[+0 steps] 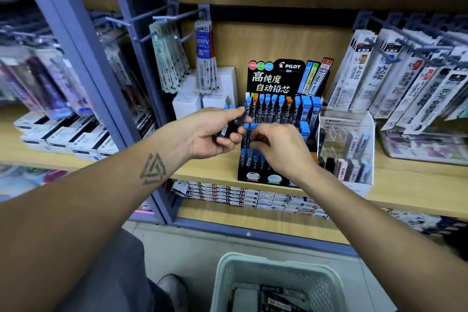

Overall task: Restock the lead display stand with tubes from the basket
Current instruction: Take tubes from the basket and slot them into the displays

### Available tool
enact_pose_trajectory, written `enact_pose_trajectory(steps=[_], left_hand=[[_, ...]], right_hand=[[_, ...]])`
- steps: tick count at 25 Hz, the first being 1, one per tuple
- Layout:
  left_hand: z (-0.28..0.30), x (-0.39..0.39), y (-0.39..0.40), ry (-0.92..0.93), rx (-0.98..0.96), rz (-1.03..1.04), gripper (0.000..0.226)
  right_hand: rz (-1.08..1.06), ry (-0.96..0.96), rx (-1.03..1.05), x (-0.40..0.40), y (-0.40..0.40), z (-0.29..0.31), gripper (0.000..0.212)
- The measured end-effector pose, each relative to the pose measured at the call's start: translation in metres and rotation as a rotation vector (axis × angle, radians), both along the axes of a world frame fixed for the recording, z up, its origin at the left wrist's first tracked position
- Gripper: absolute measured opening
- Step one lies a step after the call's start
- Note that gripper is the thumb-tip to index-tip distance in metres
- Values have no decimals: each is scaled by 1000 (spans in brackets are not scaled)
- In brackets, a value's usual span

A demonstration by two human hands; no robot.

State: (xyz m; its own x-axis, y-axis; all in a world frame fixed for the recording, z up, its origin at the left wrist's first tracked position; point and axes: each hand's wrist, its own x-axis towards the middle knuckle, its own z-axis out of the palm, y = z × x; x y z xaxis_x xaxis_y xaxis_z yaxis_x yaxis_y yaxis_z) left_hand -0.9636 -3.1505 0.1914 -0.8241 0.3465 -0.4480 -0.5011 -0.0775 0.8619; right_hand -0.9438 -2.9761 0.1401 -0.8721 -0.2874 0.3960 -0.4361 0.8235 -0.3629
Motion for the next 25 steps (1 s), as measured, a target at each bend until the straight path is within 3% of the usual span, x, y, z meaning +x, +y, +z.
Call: enact_pose_trajectory(steps=[6, 12, 13, 15, 17, 19, 25], left_hand=[[3, 3, -1, -27, -25, -9, 21], [1, 7, -2, 10, -28, -17, 12], [0, 7, -2, 22, -26, -25, 11], [-1, 7, -3, 40, -24, -47, 9], [-3, 8, -3, 46, -35, -66, 10], [-3, 10, -1, 62, -68, -78, 17], [-1, 13, 2, 60, -39, -13, 22]], right_hand=[[-14, -13, 85, -4, 3, 6, 6], [119, -26, 284, -2, -4, -16, 14], [111, -41, 183, -4, -3, -14, 13], [41, -157, -237, -7, 0, 0, 13], [25, -395, -761, -7, 5, 16, 21], [89, -578, -1066, -5, 8, 24, 24], [107, -522, -1107, -5, 21, 26, 24]])
